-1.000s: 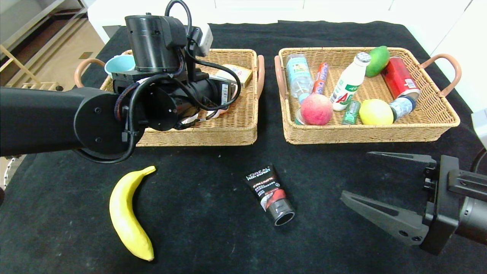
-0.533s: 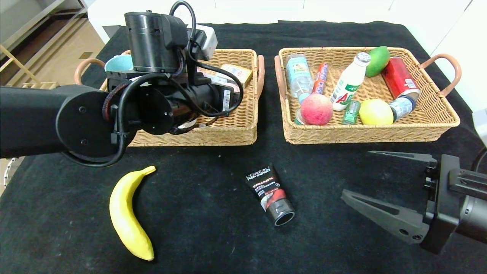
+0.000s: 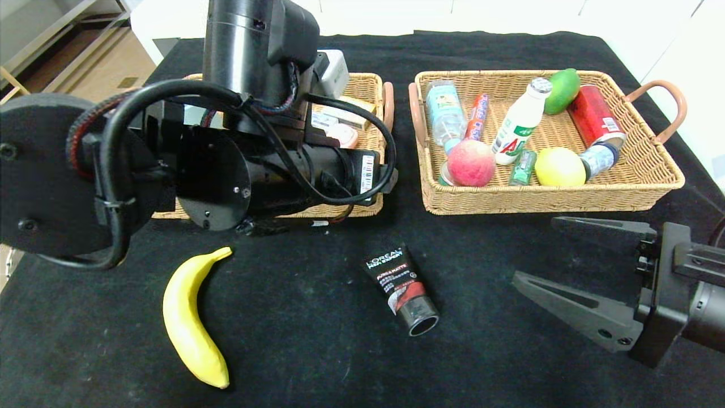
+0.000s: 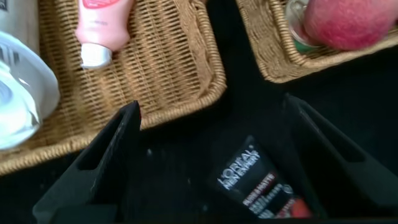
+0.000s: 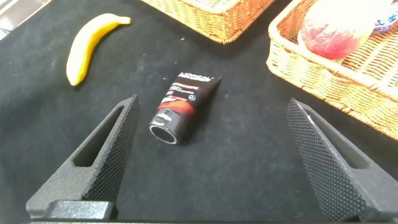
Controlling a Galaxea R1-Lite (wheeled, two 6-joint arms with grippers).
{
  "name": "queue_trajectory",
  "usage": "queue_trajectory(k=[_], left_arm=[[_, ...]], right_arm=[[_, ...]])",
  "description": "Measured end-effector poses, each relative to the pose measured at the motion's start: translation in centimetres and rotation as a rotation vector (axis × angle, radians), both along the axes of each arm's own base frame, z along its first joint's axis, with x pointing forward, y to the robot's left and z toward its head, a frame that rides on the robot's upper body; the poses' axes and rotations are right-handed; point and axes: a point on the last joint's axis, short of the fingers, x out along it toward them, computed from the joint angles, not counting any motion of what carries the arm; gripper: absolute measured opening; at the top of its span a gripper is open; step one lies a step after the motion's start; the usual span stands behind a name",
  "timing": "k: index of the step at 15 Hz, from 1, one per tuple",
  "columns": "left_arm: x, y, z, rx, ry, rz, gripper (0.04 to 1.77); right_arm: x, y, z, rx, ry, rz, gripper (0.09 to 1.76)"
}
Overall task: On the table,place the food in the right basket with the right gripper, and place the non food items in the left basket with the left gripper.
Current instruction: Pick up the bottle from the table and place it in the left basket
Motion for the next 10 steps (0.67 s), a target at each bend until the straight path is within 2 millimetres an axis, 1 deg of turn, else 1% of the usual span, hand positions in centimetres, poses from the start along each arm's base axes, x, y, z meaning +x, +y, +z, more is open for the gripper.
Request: queue_trajectory(k=[2, 5, 7, 10], left_arm=[[-1.2, -0.5, 0.0, -0.039, 0.042, 0.012, 1.66], [-2.6, -1.1, -0.7, -0.076, 0.157, 0.059, 1.68], [-3.2, -1.1, -1.0, -0.113, 0.246, 0.086, 1.69], [-3.4, -1.3, -1.6, -0.179, 0.36, 0.136, 1.7]], right_arm=[[0.0, 0.0, 0.1, 0.001, -0.001, -0.003, 1.71], [0.1, -0.1, 0.1, 0.002, -0.002, -0.004, 1.71], [0.1, -0.1, 0.1, 0.002, -0.002, -0.005, 1.71], [0.2, -0.2, 0.2, 0.004, -0.006, -0.013, 1.71]])
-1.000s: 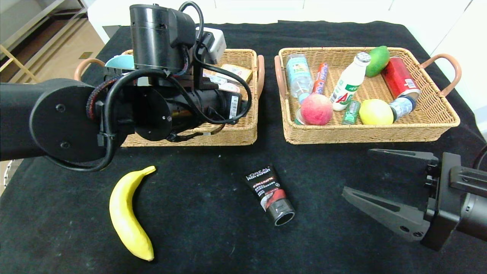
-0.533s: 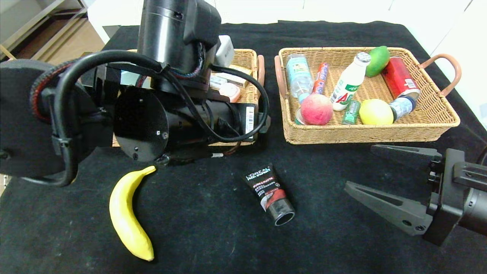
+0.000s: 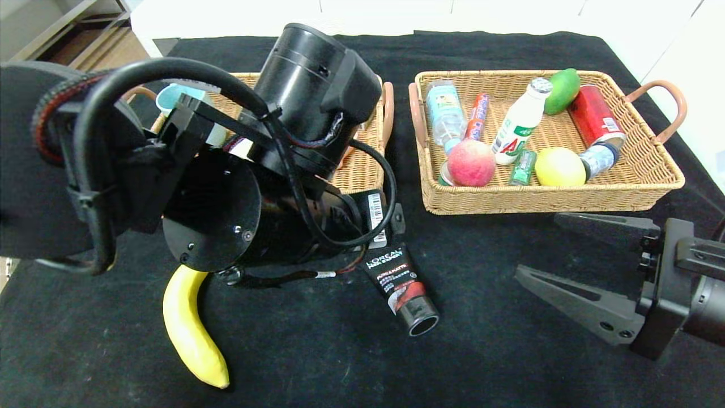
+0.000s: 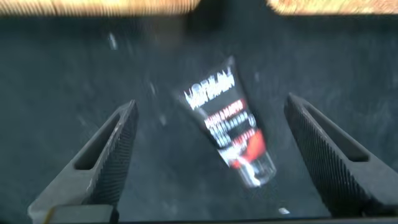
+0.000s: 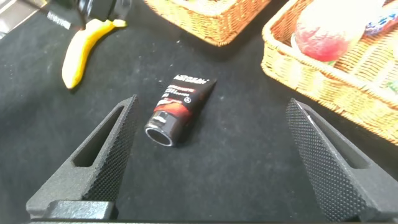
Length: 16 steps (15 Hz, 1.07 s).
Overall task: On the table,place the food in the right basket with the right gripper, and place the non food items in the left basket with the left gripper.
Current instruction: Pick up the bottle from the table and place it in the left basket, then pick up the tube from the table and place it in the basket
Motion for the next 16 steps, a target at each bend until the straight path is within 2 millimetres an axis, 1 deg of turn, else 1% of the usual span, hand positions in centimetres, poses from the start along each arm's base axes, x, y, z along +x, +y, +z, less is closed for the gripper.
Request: queue_trajectory(k=[4, 8, 10, 14, 16], left_arm=[[-0.2, -0.4, -0.6, -0.076, 0.161, -0.024, 1.7], [0.5, -1.5, -1.8, -0.132, 0.243, 0.04, 1.71], [0.7, -2.0, -2.2, -0.121, 0.276, 0.055, 1.71], [0.9, -3.1, -2.3, -0.101, 0.333, 0.083, 1.71], [1.1, -3.8, -2.7, -0.096, 0.356, 0.095, 1.71]], right_arm=[[0.2, -0.3, 0.2, 0.004, -0.008, -0.017, 1.71], [0.1, -0.6, 0.7, 0.017, -0.026, -0.03, 1.71], [0.0, -0.8, 0.9, 0.022, -0.036, -0.037, 1.71], [-0.2, -1.1, 1.2, 0.03, -0.051, -0.047, 1.71], [-0.3, -1.2, 1.3, 0.032, -0.054, -0.047, 1.71]])
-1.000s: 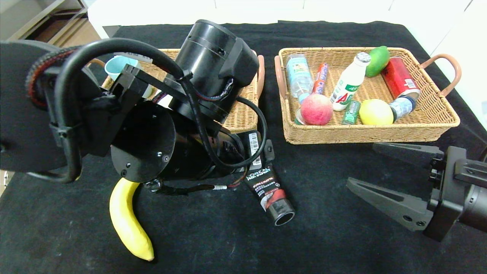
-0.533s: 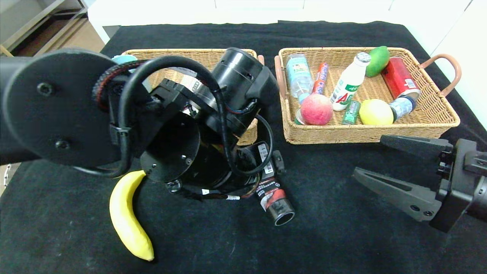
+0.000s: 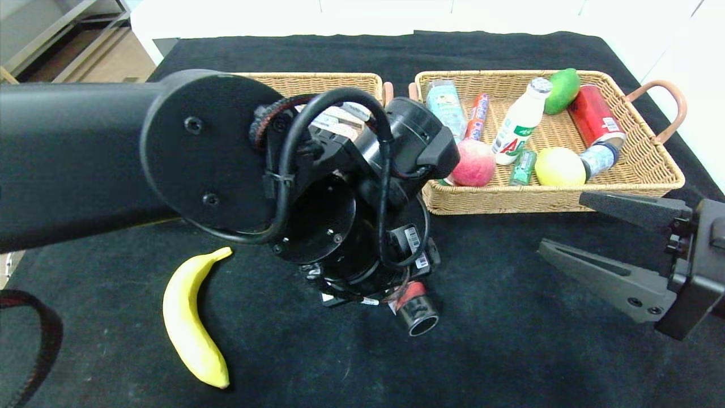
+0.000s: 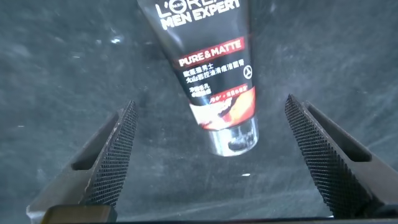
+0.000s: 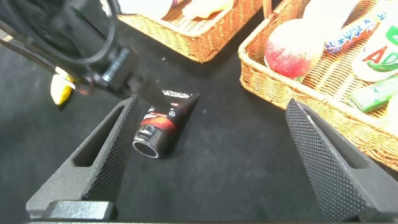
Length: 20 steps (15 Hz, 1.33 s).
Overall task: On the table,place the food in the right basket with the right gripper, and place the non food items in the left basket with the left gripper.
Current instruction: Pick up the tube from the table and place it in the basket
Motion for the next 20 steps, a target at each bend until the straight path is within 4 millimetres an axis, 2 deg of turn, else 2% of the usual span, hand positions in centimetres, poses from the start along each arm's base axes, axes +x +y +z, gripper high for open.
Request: queue_trajectory(k=[3, 20], left_arm=[[0.4, -0.9, -1.0, 0.008, 0.02, 0.008, 1.72], [1.8, -2.2, -2.5, 0.04, 0.031, 0.003, 1.72]], right_arm=[[-0.1, 0.0, 0.1, 0.002, -0.003, -0.001, 1.71], [0.2, -0.5, 0.4, 0.008, -0.016, -0.032, 1.71]])
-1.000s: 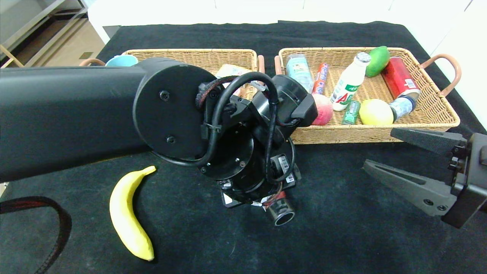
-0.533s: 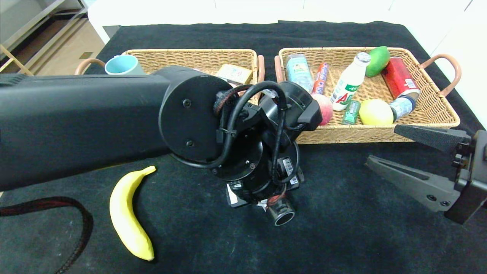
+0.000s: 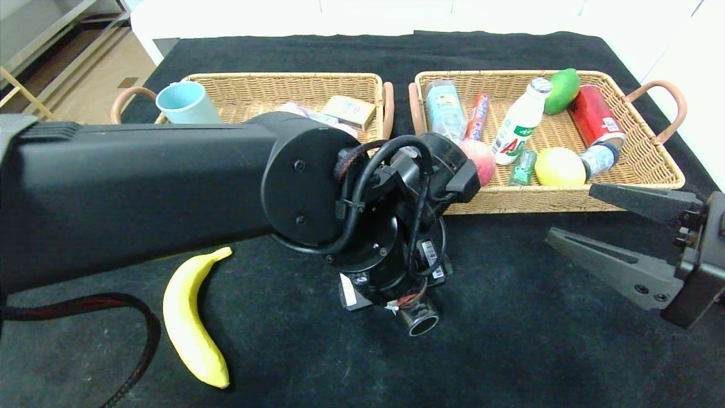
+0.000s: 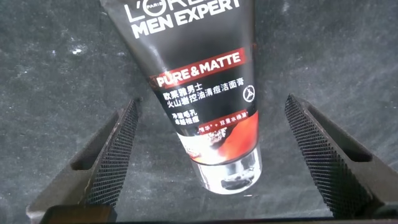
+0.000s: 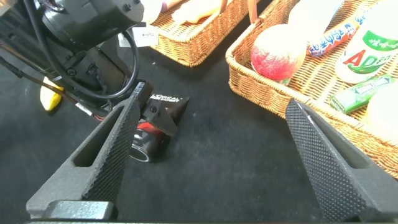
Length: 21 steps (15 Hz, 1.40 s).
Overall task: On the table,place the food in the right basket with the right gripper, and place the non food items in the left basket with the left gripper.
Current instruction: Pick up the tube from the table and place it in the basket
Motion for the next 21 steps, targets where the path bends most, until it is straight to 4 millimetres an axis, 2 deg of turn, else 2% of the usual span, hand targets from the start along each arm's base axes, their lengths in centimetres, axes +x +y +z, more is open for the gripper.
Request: queue_trajectory(k=[8, 9, 13, 15, 17, 21], left_arm=[[0.49, -0.22, -0.6, 0.005, 0.005, 0.007, 1.72], [0.49, -0.19, -0.62, 0.007, 0.007, 0.007, 1.63], [0.49, -0.17, -0.7, 0.01, 0.011, 0.008, 1.02], [0.45, -0.18, -0.74, 0.01, 0.012, 0.008, 0.85], [0.47, -0.14, -0.78, 0.012, 0.014, 0.01, 0.74], [0.48, -0.1, -0.91, 0.005, 0.028, 0.005, 0.72]], right_arm=[[0.08, 0.04, -0.12, -0.002, 0.005, 0.0, 1.71], [0.07, 0.05, -0.12, -0.002, 0.005, 0.001, 1.71], [0.06, 0.06, -0.16, -0.003, 0.006, 0.002, 1.71], [0.08, 0.08, -0.19, -0.004, 0.008, 0.003, 1.71], [0.14, 0.11, -0.28, -0.006, 0.012, 0.003, 1.71], [0.33, 0.22, -0.52, -0.02, 0.015, 0.002, 1.71]])
